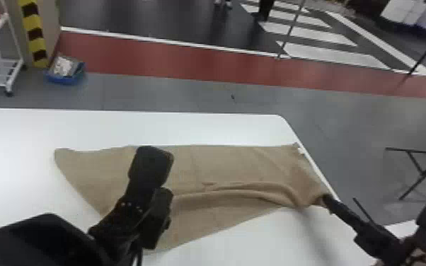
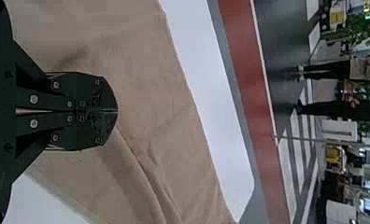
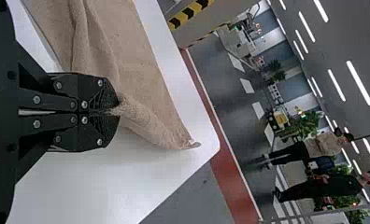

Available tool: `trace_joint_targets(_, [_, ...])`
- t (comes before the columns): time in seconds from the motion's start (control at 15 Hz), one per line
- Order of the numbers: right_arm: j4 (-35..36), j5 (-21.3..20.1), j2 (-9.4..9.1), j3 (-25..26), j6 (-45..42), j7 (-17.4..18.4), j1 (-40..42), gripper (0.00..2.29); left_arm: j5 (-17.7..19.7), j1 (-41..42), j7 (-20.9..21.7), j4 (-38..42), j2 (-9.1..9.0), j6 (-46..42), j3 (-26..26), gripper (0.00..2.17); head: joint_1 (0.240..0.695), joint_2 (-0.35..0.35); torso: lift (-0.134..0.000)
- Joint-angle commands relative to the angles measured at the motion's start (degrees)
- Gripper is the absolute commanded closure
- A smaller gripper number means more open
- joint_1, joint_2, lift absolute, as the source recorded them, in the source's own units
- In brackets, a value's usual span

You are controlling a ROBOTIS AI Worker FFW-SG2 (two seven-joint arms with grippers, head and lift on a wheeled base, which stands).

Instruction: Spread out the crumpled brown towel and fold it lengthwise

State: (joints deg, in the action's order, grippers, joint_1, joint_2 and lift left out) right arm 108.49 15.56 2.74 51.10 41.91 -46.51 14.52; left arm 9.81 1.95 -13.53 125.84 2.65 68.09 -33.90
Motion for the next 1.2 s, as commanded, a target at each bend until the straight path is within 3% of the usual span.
trace_joint_targets(0.0, [-0.56, -0.44, -0.01, -0.74, -0.82, 0.28, -0.45, 1.45, -0.67, 2.97, 0.53, 3.01, 4.47, 0.6, 5.95, 1.79, 0.695, -0.35, -0.125])
trace_joint_targets(0.13, [-0.56, -0.62, -0.01, -1.35, -0.82, 0.45, -0.72, 1.45, -0.06, 4.9, 1.32, 3.45, 8.34, 0.95, 10.26, 1.79, 0.695, -0.35, -0.125])
trace_joint_targets(0.2, [-0.82, -0.88, -0.01, -1.62, -1.17, 0.63, -0.81, 1.45, 0.65, 6.22, 1.76, 3.45, 9.13, 1.13, 12.28, 1.79, 0.695, -0.35, -0.125])
trace_joint_targets(0.6, [-1.26, -1.23, -0.01, -1.97, -1.17, 0.98, -1.86, 1.45, 0.47, 8.68, 4.83, 3.45, 9.04, 4.82, 13.69, 1.79, 0.695, -0.35, -0.125])
trace_joint_targets(0.73, [-1.35, -1.23, -0.01, -1.97, -1.17, 1.07, -1.95, 1.45, 1.26, 8.68, 6.06, 3.36, 8.07, 5.0, 12.89, 1.79, 0.695, -0.35, -0.125])
trace_joint_targets(1.13, [-1.35, -0.97, -0.01, -1.88, -1.17, 0.98, -1.95, 1.45, 8.91, 5.96, 6.85, 0.55, 4.73, 4.29, 11.93, 1.79, 0.695, -0.35, -0.125])
